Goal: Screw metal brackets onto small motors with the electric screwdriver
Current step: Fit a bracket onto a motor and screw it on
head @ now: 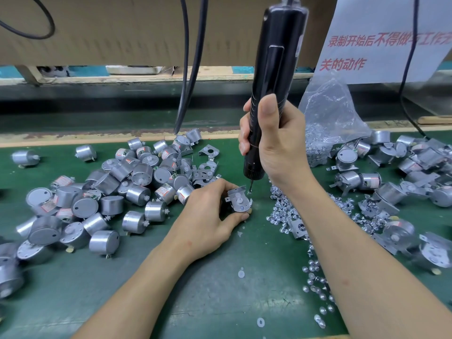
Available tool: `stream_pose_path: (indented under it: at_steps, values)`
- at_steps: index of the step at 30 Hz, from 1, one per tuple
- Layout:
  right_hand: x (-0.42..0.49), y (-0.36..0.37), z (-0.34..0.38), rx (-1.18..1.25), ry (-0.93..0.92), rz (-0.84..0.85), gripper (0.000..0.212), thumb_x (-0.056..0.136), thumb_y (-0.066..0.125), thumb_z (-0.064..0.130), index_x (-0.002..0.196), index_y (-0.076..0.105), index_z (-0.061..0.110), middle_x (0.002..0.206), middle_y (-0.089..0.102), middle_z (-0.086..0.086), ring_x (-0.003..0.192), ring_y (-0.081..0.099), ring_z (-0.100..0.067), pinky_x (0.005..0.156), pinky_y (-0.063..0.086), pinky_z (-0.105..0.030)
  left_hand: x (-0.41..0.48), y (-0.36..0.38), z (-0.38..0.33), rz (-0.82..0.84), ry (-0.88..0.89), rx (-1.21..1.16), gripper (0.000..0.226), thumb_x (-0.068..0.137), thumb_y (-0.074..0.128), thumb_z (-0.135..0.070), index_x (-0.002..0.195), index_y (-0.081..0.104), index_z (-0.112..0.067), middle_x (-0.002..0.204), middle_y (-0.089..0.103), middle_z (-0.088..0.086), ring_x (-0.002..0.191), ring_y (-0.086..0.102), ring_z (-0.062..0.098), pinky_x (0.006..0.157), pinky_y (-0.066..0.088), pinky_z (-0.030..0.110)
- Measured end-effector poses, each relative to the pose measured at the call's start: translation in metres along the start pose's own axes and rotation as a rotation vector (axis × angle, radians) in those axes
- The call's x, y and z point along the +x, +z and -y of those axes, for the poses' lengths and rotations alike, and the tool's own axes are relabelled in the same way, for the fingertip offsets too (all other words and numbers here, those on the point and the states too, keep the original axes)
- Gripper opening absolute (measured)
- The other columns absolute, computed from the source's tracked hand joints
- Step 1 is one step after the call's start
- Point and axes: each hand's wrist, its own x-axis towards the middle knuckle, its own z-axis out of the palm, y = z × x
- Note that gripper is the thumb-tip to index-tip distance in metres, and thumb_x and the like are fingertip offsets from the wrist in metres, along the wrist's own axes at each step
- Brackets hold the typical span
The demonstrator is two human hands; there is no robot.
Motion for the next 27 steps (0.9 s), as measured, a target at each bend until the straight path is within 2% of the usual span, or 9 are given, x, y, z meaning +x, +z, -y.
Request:
stream_pose_path:
  at_steps: [2,4,6,12,21,27]
  values:
    - [0.0,-0.002,-0.003,-0.008,0.01,-0.011,0.071,0.072,0.064,0.08,0.085,0.054,0.011,0.058,0.057,0.003,0.044,0.051,-0.019,0.049,0.044,-0.029,0.0,0.001,0.0,-0.002,-0.004,0.004,0.032,0.079,0.081,-0.033,0.101,0.059,-0.024,0.083,0.051,-0.046,0.073,0.049,-0.018,0.064,0.033,0.001]
    - [0.0,-0.003,-0.007,-0.017,0.019,-0.008,0.069,0.073,0.065,0.079,0.084,0.053,0.011,0.057,0.057,0.003,0.044,0.051,-0.018,0.049,0.044,-0.029,0.0,0.001,0.0,-0.011,-0.011,0.002,0.032,0.078,0.082,-0.032,0.101,0.06,-0.023,0.071,0.053,-0.032,0.072,0.048,-0.019,0.064,0.033,0.001]
    - [0.0,-0.003,-0.01,-0.026,0.027,-0.005,0.068,0.074,0.065,0.078,0.083,0.052,0.012,0.057,0.057,0.004,0.044,0.052,-0.018,0.049,0.045,-0.029,-0.001,0.001,0.0,-0.013,-0.012,0.006,0.032,0.079,0.081,-0.032,0.101,0.06,-0.022,0.067,0.048,-0.027,0.072,0.048,-0.018,0.064,0.033,0.001]
    - [0.0,-0.004,-0.017,-0.036,0.048,0.013,0.069,0.074,0.067,0.078,0.083,0.052,0.01,0.058,0.056,0.004,0.044,0.051,-0.018,0.049,0.044,-0.029,0.0,0.001,0.0,-0.017,-0.007,0.017,0.031,0.08,0.08,-0.033,0.098,0.057,-0.023,0.07,0.045,-0.025,0.073,0.048,-0.016,0.065,0.034,0.003]
    - [-0.001,-0.005,-0.021,-0.038,0.04,0.009,0.091,0.073,0.067,0.079,0.086,0.048,-0.009,0.058,0.056,0.003,0.045,0.05,-0.018,0.048,0.044,-0.028,-0.001,0.001,0.0,-0.012,-0.002,0.018,0.031,0.08,0.08,-0.032,0.097,0.056,-0.023,0.071,0.044,-0.026,0.074,0.047,-0.017,0.065,0.033,0.002]
    - [-0.001,-0.006,-0.021,-0.03,0.033,0.007,0.093,0.072,0.067,0.079,0.086,0.048,-0.01,0.058,0.056,0.002,0.045,0.05,-0.018,0.048,0.043,-0.029,-0.001,0.001,0.0,-0.009,-0.002,0.021,0.031,0.08,0.079,-0.033,0.098,0.056,-0.023,0.071,0.042,-0.026,0.074,0.046,-0.017,0.065,0.033,0.002]
